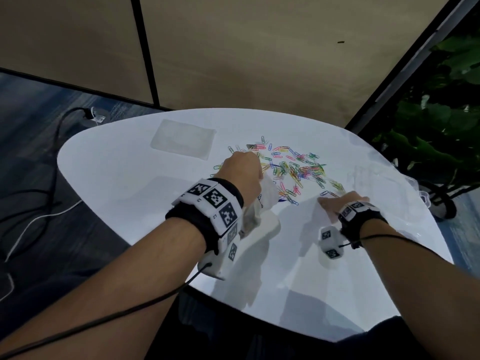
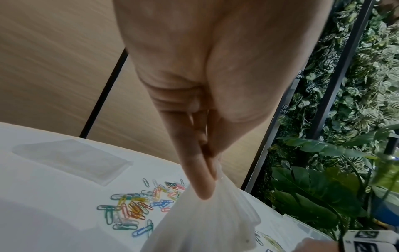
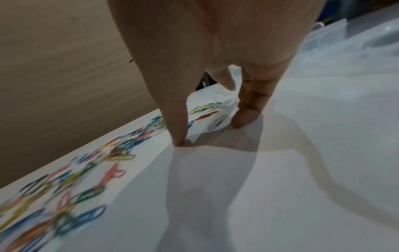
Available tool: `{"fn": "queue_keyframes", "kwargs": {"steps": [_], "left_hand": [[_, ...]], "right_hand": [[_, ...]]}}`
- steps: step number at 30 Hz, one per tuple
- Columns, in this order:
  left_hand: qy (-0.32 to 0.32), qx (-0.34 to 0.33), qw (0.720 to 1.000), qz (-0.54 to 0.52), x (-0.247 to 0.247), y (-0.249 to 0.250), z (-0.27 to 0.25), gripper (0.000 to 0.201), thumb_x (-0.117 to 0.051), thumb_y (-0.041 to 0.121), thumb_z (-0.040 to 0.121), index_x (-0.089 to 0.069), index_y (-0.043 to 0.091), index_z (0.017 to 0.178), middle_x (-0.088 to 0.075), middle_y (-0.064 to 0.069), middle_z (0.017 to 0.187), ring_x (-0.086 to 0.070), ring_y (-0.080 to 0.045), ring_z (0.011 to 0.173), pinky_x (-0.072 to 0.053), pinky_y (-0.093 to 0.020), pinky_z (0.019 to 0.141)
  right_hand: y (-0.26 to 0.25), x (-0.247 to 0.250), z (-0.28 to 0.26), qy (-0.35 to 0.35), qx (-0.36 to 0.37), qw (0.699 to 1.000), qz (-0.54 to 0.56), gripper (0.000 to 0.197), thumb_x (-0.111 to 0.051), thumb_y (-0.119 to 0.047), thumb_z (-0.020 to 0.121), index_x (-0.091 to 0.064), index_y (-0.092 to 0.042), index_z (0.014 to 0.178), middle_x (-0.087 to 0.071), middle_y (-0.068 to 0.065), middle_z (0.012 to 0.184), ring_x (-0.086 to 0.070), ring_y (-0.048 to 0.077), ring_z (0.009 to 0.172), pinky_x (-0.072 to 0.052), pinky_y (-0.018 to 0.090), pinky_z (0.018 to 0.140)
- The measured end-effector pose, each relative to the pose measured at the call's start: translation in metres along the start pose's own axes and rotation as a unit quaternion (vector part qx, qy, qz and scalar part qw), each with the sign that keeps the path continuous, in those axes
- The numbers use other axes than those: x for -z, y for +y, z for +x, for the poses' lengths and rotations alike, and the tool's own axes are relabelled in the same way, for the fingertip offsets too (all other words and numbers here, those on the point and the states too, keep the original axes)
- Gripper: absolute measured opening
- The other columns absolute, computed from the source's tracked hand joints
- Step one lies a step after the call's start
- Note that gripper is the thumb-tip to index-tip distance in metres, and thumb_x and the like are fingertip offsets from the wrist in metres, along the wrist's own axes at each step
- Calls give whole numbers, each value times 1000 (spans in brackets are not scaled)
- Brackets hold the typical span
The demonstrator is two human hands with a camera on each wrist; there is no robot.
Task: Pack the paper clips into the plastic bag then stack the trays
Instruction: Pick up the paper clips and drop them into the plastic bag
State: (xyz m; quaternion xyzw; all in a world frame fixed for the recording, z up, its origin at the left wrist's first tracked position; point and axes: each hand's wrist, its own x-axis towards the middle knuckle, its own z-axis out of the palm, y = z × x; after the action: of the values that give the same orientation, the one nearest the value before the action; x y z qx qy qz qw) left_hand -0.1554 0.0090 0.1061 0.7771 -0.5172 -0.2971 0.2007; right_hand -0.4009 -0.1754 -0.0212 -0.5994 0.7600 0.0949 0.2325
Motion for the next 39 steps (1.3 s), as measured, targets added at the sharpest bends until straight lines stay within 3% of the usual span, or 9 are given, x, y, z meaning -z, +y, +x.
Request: {"fn": "queue_keyframes", "kwargs": {"steps": [3, 6, 9, 14, 24, 29, 34, 36, 39], "left_hand": [[3, -6, 1000, 4, 1, 0, 2, 29, -54, 0, 95, -73, 12, 113, -72, -13, 109, -72, -30, 94, -58, -35, 90], [0, -4, 1000, 4, 0, 0, 2, 31, -53, -1, 95, -72, 11, 117, -72, -14, 112, -72, -31, 96, -59, -37, 90], [0, -2, 1000, 5, -2, -1, 3, 33, -52, 0, 96, -71, 11, 120, -71, -15, 114, -71, -32, 99, -59, -39, 91], [8, 5, 1000, -9, -2, -2, 7, 29, -52, 0, 96, -73, 12, 113, -68, -16, 113, -69, -31, 100, -58, -40, 93], [5, -3, 1000, -4, -3, 0, 10, 31, -50, -2, 96, -73, 9, 114, -70, -15, 111, -66, -30, 108, -56, -41, 97], [0, -2, 1000, -4, -2, 0, 11, 28, -55, 0, 96, -73, 8, 116, -69, -18, 118, -69, -34, 105, -60, -42, 90], [-11, 14, 1000, -13, -1, 1, 9, 26, -58, 1, 93, -73, 11, 112, -69, -19, 116, -71, -34, 98, -63, -41, 83], [-9, 16, 1000, -19, 0, 1, 7, 25, -57, 3, 94, -74, 12, 110, -69, -17, 112, -73, -33, 90, -63, -41, 79], [-11, 15, 999, -27, 0, 3, 4, 22, -55, 4, 95, -74, 11, 106, -68, -13, 100, -74, -32, 80, -64, -42, 72]], "right_hand": [[-10, 9, 9, 29, 30, 997, -66, 65, -62, -49, 88, -45, -10, 137, -37, 23, 147, -36, 39, 134, -35, 42, 110], [-26, 8, 30, 63, 55, 995, -63, 79, -60, -61, 82, -48, -7, 138, -44, 21, 143, -43, 38, 131, -35, 45, 112], [-36, 5, 40, 88, 112, 988, -59, 62, -61, -50, 88, -57, -6, 131, -57, 18, 135, -49, 33, 128, -35, 38, 111], [-55, 1, 38, 155, 195, 966, -68, 22, -58, -13, 91, -74, 0, 96, -73, 20, 99, -66, 35, 99, -53, 34, 90], [-49, 24, 41, 166, 208, 959, -94, 19, -55, 2, 80, -68, -5, 69, -66, 19, 74, -64, 36, 74, -56, 35, 66], [-49, 55, -1, 25, 177, 956, 232, 19, -83, -26, 69, -79, -11, 80, -76, 9, 81, -73, 23, 84, -59, 34, 86], [-70, 45, -103, -260, 173, 776, 548, 21, -70, -1, 86, -68, 13, 101, -73, 21, 95, -73, 27, 89, -59, 24, 76], [-79, 30, -135, -283, 205, 788, 506, 13, -67, 1, 87, -68, 11, 96, -73, 18, 85, -73, 25, 83, -60, 23, 74], [-81, 3, -150, -196, 260, 863, 387, 7, -69, 2, 84, -74, -1, 87, -73, 15, 83, -72, 24, 79, -60, 33, 83]]}}
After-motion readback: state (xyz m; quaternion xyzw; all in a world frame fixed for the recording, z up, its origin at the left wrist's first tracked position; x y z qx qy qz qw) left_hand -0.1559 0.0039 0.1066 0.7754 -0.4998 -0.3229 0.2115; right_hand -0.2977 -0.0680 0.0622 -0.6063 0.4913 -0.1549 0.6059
